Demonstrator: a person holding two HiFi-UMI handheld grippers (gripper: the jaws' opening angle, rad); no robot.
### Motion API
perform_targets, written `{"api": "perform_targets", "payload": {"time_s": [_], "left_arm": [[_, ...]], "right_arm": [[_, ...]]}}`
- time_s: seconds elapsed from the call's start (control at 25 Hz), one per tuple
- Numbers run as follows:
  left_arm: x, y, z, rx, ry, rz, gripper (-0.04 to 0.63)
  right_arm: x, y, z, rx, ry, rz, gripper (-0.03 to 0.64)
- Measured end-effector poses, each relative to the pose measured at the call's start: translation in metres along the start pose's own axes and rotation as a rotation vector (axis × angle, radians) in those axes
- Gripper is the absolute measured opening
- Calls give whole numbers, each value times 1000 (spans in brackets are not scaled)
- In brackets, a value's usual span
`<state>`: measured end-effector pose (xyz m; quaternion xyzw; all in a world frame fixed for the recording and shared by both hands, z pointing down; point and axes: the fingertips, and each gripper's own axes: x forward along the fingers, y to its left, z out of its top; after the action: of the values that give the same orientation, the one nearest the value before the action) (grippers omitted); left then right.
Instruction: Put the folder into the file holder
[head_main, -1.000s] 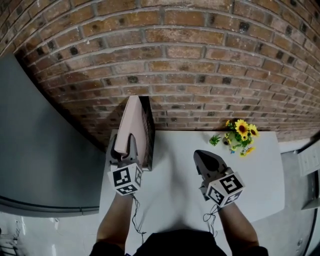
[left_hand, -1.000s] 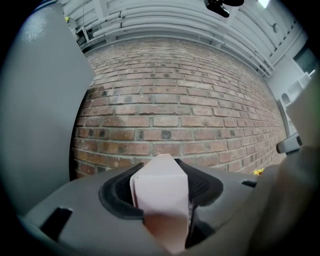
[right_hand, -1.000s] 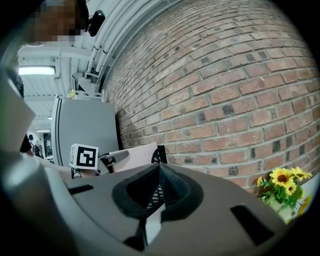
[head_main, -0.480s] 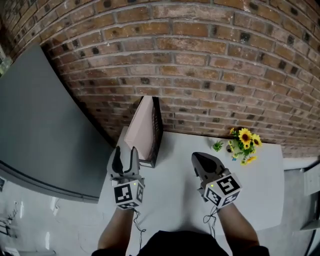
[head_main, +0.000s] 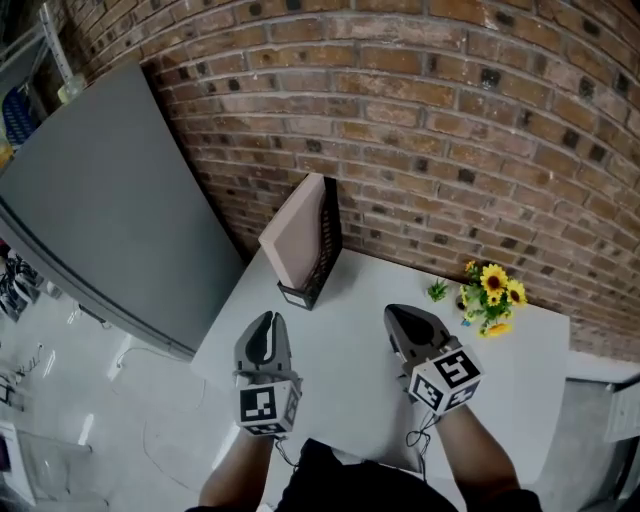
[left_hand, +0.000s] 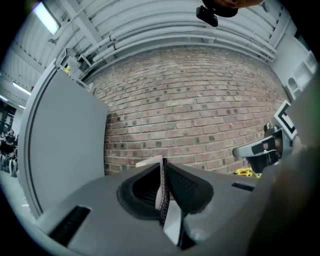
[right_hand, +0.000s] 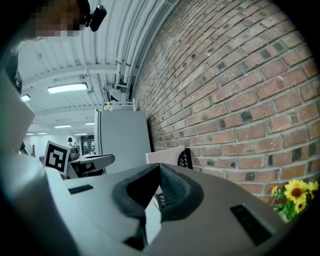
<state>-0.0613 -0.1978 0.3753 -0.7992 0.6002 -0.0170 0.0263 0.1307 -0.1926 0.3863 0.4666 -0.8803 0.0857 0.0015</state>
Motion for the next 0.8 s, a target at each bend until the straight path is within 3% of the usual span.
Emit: {"api": "perform_targets", "payload": {"time_s": [0.08, 0.44, 0.8], "left_arm": [[-21, -10, -3, 1, 30, 14, 11], [-83, -40, -21, -104, 150, 8, 6], [-104, -59, -23, -137, 119, -107, 6]], "right_arm": [[-8, 6, -3, 12, -2, 34, 3], [-27, 40, -30, 31, 40, 133, 3], [-43, 66, -39, 25, 48, 94, 3]]}}
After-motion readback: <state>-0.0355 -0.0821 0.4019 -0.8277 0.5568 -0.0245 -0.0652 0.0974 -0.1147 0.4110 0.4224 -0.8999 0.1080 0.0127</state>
